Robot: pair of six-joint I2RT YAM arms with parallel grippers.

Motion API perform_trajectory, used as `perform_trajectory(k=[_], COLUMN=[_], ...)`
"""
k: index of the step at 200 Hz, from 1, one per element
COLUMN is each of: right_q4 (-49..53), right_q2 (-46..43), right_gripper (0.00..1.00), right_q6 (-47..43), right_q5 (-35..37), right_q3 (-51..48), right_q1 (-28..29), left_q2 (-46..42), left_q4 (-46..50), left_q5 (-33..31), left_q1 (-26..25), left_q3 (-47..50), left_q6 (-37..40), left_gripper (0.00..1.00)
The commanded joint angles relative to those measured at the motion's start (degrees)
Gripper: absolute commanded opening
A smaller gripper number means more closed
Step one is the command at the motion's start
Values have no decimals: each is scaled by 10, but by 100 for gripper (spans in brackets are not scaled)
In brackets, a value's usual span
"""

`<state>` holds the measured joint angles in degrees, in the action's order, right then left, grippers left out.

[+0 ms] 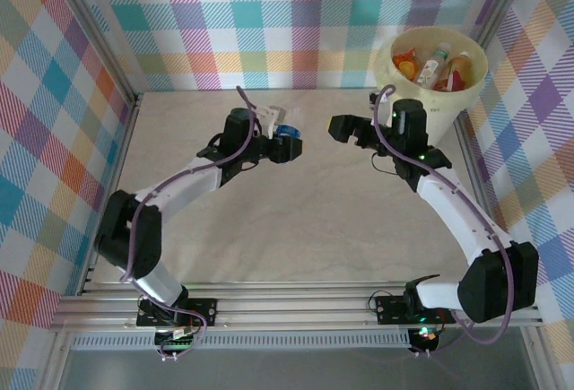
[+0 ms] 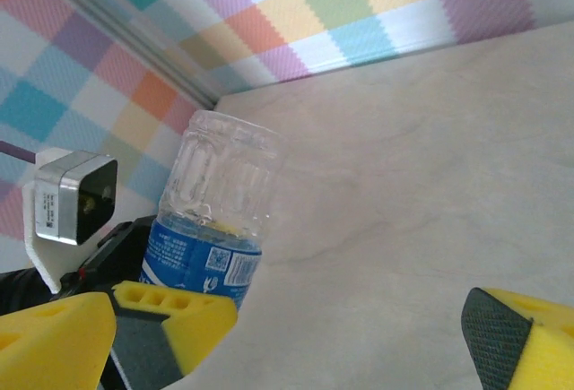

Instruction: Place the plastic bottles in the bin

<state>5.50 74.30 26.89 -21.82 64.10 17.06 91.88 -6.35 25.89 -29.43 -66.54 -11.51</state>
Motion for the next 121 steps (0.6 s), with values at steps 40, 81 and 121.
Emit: perform_trajectory(k=[40,81,121], right_q4=[-9,27,-2], right_q2=[24,58,74], right_gripper=[100,100,100], right_q6=[38,26,41], right_q5=[-167,-189,-246], right_q3=[88,130,136], right_q1=[6,25,38], left_q2=[-98,-108,-95], left_q4=[-110,-153,-155], left_q5=[117,139,151], left_q1=[-24,-52,-65], left_q3=[45,52,42], left_q6=[-88,-108,-107], left_gripper=[50,50,49])
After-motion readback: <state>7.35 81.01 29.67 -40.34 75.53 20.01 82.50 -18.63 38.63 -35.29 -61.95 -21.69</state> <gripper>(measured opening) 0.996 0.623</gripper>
